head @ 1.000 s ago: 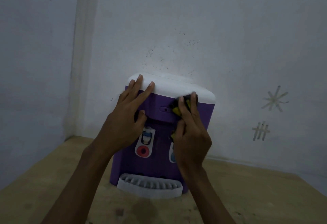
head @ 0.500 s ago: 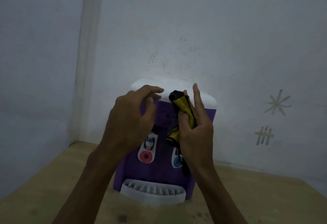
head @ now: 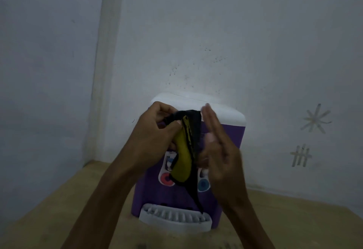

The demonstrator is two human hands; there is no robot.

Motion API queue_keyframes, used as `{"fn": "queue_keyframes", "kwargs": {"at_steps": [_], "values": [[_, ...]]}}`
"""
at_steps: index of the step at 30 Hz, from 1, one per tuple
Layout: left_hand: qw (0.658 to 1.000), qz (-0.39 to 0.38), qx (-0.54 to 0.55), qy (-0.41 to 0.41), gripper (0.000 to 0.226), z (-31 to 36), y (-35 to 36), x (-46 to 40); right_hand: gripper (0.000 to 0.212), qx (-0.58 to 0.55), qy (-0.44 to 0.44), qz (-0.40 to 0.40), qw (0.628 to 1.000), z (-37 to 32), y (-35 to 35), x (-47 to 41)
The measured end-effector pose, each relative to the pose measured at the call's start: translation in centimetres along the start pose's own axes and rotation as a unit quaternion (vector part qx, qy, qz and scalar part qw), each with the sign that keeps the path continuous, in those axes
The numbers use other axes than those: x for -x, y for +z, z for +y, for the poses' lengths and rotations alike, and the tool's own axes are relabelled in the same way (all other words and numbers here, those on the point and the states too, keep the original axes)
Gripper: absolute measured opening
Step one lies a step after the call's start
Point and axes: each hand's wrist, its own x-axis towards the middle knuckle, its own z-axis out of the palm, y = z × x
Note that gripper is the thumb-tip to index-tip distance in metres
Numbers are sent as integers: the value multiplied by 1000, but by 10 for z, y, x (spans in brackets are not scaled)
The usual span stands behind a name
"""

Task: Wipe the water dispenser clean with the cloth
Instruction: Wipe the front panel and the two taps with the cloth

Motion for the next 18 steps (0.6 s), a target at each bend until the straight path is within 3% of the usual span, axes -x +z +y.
{"fn": "queue_keyframes", "kwargs": {"at_steps": [3, 5, 7, 11, 14, 16, 18], "values": [[999, -39, 17, 17, 11, 3, -11, 1, 41, -51, 62, 91, 993, 4, -2, -6], [997, -67, 41, 16, 15, 5, -14, 2, 41, -72, 91, 43, 992, 3, -1, -8], [995, -77, 67, 3, 25, 7, -14, 3, 27, -71, 87, -2, 994, -1, 2, -7], [1000, 0, 1, 18, 38, 4, -5, 3, 17, -83, 134, 57, 986, -2, 9, -10], [998, 23, -54, 31, 31, 6, 11, 10, 18, -42, 107, 104, 988, -4, 10, -19], [998, 6, -48, 38, 31, 10, 23, 16, 20, -44, 94, 84, 991, -10, 9, -25], [997, 4, -52, 57, 41, 16, 28, 21, 33, -95, 137, 26, 986, -14, 5, -31]]}}
